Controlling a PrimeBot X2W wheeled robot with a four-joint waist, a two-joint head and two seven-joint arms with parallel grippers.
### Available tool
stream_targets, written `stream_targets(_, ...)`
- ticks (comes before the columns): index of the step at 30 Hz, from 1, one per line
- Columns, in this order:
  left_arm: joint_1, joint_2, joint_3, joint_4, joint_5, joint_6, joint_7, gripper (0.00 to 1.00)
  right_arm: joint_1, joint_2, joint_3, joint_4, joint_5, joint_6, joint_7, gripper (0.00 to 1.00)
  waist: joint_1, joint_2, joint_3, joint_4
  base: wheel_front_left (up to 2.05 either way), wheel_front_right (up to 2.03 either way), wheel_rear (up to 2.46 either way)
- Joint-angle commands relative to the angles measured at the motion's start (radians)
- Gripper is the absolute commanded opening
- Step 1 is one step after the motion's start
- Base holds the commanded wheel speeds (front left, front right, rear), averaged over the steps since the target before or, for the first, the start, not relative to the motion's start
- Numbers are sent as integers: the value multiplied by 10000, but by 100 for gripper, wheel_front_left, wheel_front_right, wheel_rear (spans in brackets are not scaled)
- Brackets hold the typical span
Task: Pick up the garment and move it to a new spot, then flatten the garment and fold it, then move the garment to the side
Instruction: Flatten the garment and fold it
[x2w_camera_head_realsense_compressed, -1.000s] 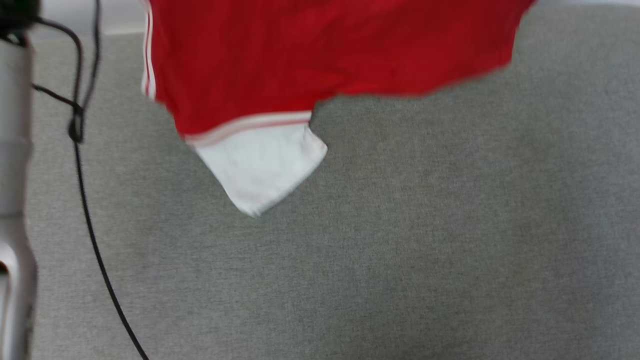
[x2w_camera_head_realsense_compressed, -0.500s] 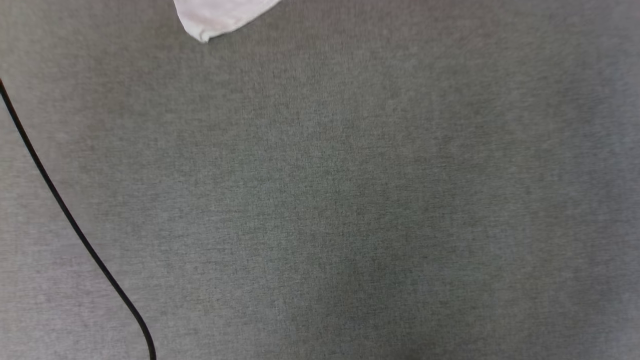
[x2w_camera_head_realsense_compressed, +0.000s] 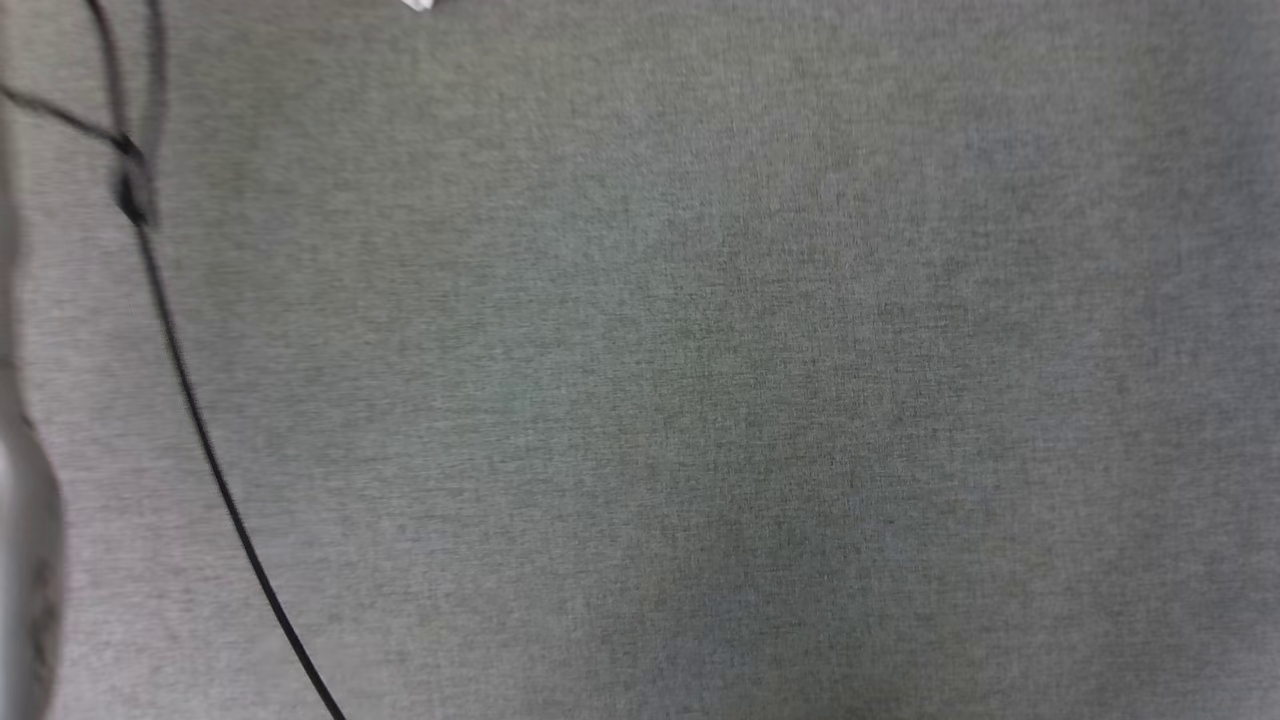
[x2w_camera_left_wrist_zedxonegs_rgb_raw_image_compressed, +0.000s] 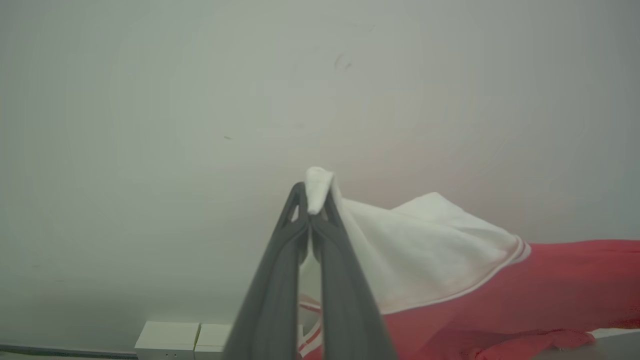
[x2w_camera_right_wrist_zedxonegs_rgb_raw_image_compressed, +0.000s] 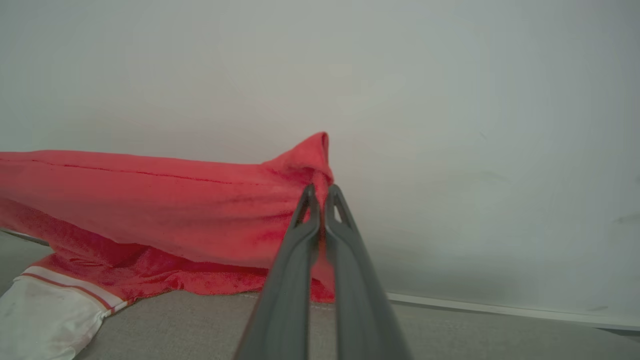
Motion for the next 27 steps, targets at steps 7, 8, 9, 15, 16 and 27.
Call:
stream_targets(7, 2373, -243, -99, 161, -346, -229, -588, 0, 2201, -199, 720, 247, 862, -7, -360, 0, -1, 0, -1340, 178, 0, 0, 0)
stream_targets(8, 2802, -246, -103, 150, -438, -243, -664, 0, 2565, -203, 813, 271, 1042, -7, -378, 0, -1, 0, -1566, 169, 0, 0, 0)
stream_targets(9, 3244, -238, -63, 113, -512, -267, -745, 0, 2920, -271, 965, 259, 1080, -7, -440, 0, -1, 0, -1808, 163, 0, 0, 0)
stream_targets(15, 5897, -259, 6, -260, -867, -342, -994, 0, 5121, -456, 1575, 30, 1870, -7, -670, 0, -1, 0, -3247, 184, 0, 0, 0)
stream_targets(16, 6327, -234, 35, -334, -914, -345, -1024, 0, 5489, -510, 1657, -46, 1990, -7, -746, 0, -1, 0, -3494, 170, 0, 0, 0)
stream_targets(27, 11011, -161, 541, -1344, -1457, 234, -1044, 0, 9300, -896, 2248, -751, 3084, -15, -1020, 0, -1, 0, -5749, 190, 0, 0, 0)
